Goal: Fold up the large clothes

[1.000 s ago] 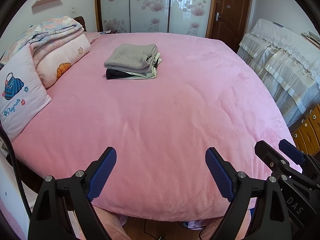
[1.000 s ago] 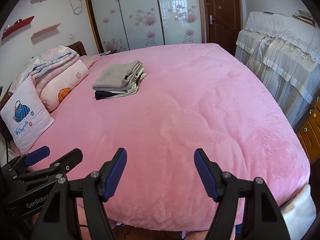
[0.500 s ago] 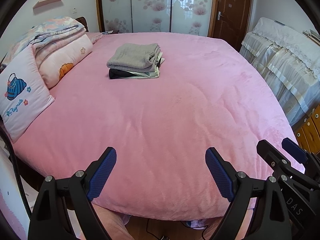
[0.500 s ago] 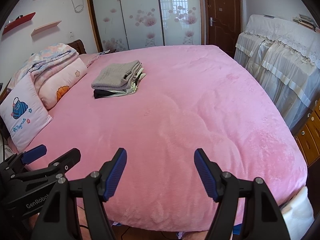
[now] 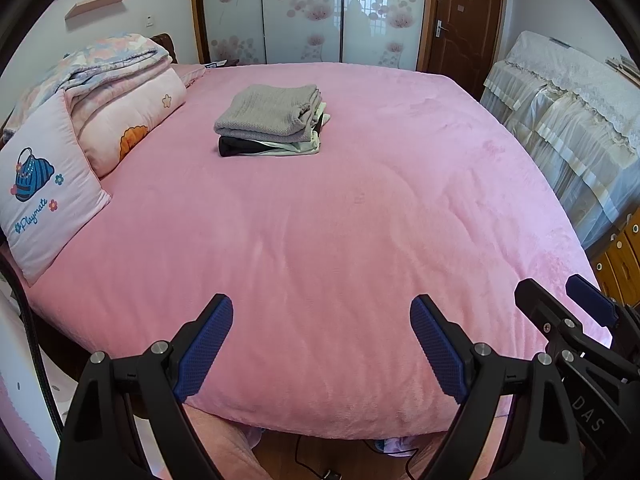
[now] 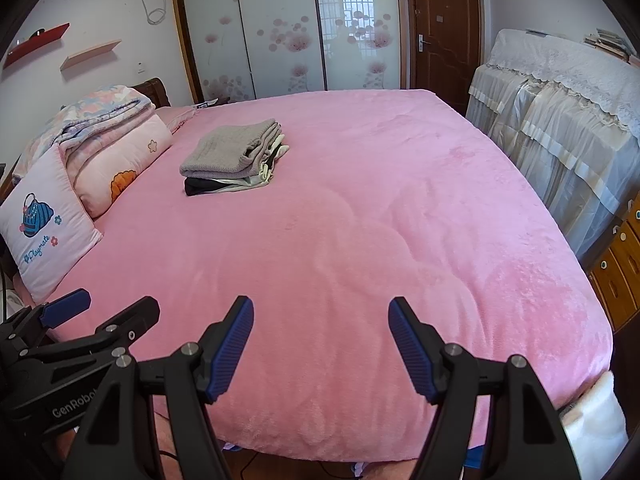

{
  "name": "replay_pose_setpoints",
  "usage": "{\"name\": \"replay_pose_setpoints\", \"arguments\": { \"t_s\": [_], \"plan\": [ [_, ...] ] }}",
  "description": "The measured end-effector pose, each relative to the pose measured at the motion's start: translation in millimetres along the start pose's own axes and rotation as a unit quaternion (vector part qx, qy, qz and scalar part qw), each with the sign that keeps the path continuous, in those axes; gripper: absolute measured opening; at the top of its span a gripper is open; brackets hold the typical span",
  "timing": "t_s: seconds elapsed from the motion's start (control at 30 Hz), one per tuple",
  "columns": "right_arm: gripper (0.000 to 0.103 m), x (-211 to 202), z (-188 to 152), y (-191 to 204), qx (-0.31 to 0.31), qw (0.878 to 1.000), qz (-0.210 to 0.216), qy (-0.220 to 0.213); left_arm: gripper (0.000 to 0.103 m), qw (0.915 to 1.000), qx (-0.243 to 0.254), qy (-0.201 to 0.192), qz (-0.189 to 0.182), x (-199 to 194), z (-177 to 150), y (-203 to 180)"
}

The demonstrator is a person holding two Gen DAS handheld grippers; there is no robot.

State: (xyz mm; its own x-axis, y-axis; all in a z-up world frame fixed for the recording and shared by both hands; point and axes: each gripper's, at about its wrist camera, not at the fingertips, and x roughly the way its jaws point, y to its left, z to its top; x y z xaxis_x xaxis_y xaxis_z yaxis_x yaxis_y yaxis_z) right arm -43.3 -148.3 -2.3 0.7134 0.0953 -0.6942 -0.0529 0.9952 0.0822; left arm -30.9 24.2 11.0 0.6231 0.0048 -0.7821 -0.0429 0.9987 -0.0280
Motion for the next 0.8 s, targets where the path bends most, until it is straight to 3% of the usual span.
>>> {"name": "replay_pose_setpoints", "arguments": {
  "t_s": [0.8],
  "plan": [
    [0.07, 0.3, -5.7, -4.1, -0.001, 1.0, -0.004, -0.001, 0.088, 0.9999, 0.009, 0.003, 0.008, 0.0, 0.6, -1.6]
  ]
}}
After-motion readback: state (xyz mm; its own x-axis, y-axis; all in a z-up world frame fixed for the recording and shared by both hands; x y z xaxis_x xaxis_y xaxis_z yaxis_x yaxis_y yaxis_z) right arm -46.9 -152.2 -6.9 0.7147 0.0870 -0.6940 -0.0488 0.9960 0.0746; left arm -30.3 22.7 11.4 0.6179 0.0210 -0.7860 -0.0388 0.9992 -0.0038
